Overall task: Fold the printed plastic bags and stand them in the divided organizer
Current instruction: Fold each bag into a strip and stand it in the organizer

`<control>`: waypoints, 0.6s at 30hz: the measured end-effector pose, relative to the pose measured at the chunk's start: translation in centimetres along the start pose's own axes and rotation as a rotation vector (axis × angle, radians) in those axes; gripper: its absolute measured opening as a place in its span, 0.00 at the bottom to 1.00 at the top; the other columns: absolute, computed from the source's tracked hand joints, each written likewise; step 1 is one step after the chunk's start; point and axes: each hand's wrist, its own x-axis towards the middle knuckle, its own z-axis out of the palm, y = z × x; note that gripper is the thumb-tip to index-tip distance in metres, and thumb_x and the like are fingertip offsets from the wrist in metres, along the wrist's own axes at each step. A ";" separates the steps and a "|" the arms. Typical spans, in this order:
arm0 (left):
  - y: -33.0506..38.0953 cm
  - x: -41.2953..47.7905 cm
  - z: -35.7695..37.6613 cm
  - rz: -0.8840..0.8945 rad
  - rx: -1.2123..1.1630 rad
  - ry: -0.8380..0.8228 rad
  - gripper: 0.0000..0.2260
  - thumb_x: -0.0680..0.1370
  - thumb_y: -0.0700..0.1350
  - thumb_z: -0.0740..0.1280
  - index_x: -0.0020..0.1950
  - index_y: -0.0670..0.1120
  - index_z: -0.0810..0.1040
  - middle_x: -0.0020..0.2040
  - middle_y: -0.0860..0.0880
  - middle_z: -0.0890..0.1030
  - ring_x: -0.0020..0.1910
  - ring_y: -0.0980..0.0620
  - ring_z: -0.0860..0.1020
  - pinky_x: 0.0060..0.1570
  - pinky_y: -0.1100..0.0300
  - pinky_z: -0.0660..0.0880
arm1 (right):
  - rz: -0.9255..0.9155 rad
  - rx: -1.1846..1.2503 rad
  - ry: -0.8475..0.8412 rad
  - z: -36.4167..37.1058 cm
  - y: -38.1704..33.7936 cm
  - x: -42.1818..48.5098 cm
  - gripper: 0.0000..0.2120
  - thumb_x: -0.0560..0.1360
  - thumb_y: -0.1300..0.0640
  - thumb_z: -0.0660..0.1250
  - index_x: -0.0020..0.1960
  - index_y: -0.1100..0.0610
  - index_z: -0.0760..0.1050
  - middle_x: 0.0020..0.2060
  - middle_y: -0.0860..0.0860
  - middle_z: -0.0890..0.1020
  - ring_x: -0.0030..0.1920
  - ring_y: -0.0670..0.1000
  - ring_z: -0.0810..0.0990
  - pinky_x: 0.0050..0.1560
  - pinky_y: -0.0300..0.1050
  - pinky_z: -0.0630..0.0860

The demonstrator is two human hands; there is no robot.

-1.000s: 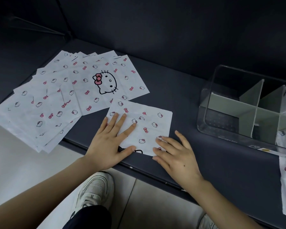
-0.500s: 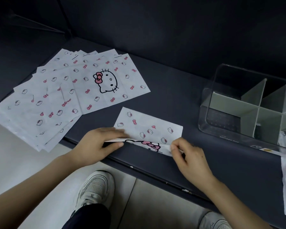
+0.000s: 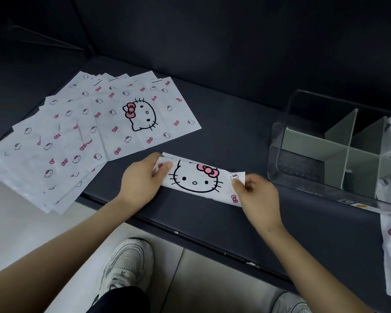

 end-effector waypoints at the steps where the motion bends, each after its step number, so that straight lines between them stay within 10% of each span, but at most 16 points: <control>1: 0.2 0.1 0.1 0.003 0.028 0.013 0.09 0.81 0.50 0.61 0.50 0.45 0.74 0.35 0.47 0.78 0.36 0.47 0.76 0.37 0.57 0.69 | -0.030 -0.105 0.048 0.2 -0.1 -0.1 0.10 0.75 0.56 0.66 0.39 0.61 0.76 0.33 0.52 0.81 0.36 0.51 0.80 0.38 0.46 0.73; 13: 1.2 1.4 1.2 0.003 0.288 0.086 0.12 0.81 0.51 0.61 0.51 0.42 0.68 0.27 0.52 0.67 0.30 0.46 0.69 0.31 0.56 0.62 | -0.125 -0.370 0.214 1.4 1.0 -0.1 0.12 0.76 0.54 0.66 0.35 0.55 0.70 0.33 0.51 0.80 0.32 0.51 0.73 0.28 0.36 0.58; 18: 0.8 0.8 1.6 0.177 0.455 0.274 0.19 0.77 0.49 0.67 0.61 0.38 0.72 0.47 0.37 0.76 0.42 0.37 0.75 0.38 0.49 0.70 | -0.136 -0.356 0.197 1.5 1.2 0.0 0.13 0.75 0.55 0.67 0.34 0.55 0.68 0.33 0.51 0.80 0.32 0.51 0.73 0.29 0.35 0.59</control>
